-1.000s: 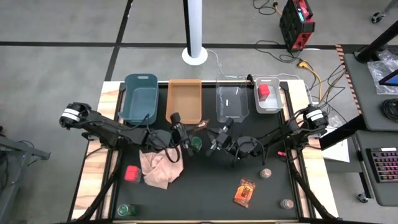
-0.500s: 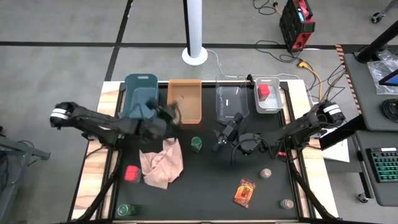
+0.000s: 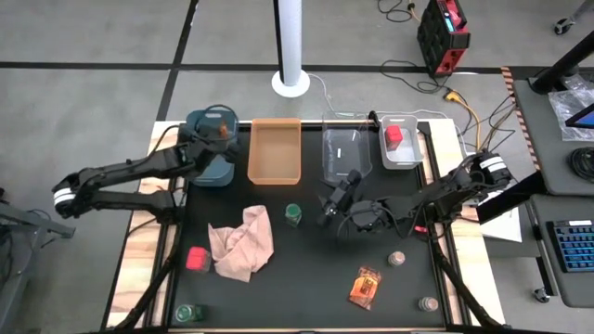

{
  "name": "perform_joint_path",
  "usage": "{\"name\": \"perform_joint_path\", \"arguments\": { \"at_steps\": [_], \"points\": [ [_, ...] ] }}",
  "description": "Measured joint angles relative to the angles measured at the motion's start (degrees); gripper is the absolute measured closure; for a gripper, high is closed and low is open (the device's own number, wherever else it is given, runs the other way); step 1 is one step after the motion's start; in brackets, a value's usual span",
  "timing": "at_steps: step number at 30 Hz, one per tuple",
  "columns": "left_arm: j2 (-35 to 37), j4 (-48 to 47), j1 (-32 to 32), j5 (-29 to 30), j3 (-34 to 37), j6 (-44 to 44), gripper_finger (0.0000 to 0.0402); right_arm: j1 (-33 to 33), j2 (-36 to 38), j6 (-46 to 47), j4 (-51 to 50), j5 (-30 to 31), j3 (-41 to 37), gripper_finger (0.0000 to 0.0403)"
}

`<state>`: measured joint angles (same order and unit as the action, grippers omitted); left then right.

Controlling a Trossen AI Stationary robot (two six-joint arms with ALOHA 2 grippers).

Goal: Sort spices by type
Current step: Put the top orange seasoning pack into the blue bin

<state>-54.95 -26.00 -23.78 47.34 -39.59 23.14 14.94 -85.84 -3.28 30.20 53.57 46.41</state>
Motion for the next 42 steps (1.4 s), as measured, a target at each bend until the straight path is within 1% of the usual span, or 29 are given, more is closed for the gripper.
{"name": "perform_joint_path", "arguments": {
  "at_steps": [6,10,17,23,35,42],
  "points": [
    [1.97,0.27,-0.28,-0.44,2.43,0.36,0.0401,-0.61,-0.52,0.15,-0.20,-0.04,-0.10,0.0273],
    [2.67,0.37,-0.54,-0.25,4.43,2.49,0.0401,-0.72,-0.52,0.34,-0.17,-0.04,-0.32,0.0275],
    [2.61,0.08,-0.54,-0.38,9.90,9.61,0.0402,-0.72,-0.52,1.20,-0.43,-0.06,-0.76,0.0262],
    [2.72,0.38,-0.55,-1.38,12.95,12.93,0.0402,-0.74,-0.52,1.35,-0.39,-0.05,-0.81,0.0252],
    [2.70,0.41,-0.54,-3.40,14.17,15.16,0.0395,-0.73,-0.52,1.22,-0.39,-0.04,-0.83,0.0268],
    [2.70,0.87,-0.52,-5.12,15.10,15.50,0.0392,-0.74,-0.52,1.23,-0.39,-0.03,-0.83,0.0256]
  ]
}}
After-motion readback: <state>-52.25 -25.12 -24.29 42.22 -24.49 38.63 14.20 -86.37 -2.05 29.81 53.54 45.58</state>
